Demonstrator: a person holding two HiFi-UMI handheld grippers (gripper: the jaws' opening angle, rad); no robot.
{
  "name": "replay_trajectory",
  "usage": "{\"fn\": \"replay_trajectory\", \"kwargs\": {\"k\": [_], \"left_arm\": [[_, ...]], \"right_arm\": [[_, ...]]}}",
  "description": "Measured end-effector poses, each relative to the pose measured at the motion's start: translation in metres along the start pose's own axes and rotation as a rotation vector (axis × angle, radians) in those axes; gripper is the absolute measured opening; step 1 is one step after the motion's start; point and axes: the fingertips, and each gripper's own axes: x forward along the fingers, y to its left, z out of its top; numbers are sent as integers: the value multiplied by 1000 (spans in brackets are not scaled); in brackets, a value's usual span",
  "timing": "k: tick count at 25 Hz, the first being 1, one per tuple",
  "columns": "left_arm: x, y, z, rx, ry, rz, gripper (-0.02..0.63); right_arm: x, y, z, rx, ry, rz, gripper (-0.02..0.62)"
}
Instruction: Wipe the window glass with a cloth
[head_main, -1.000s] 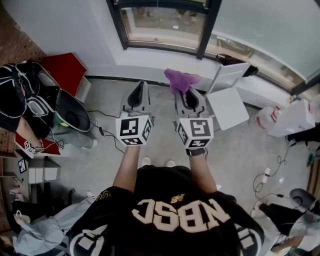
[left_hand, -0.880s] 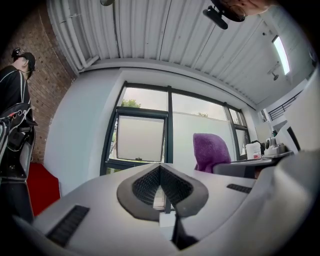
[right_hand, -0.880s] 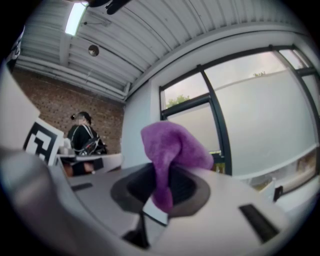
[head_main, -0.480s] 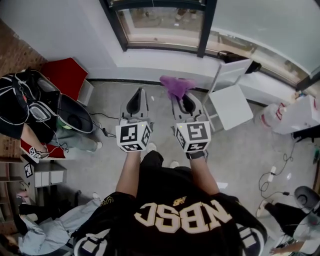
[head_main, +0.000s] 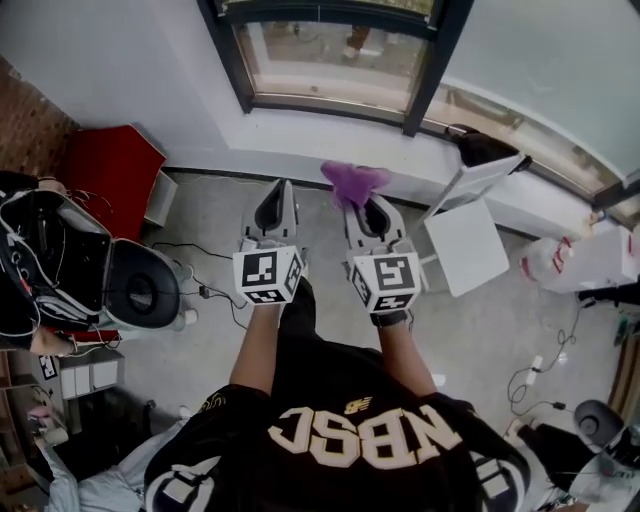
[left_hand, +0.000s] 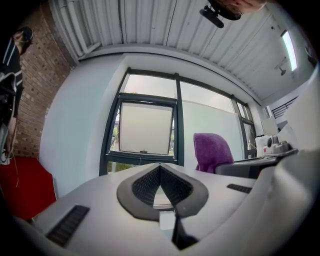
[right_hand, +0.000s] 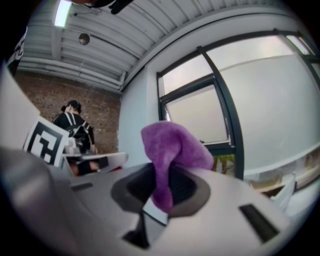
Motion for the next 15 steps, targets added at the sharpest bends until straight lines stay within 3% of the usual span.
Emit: {"fn": "replay_trajectory", "kwargs": {"k": [8, 15], "left_arm": [[158, 122, 10, -33, 10, -55, 18], [254, 189, 3, -67, 52, -100, 18]], "right_arm": [[198, -20, 27, 17, 12, -43, 72], [311, -49, 27, 69, 44, -136, 72]]}}
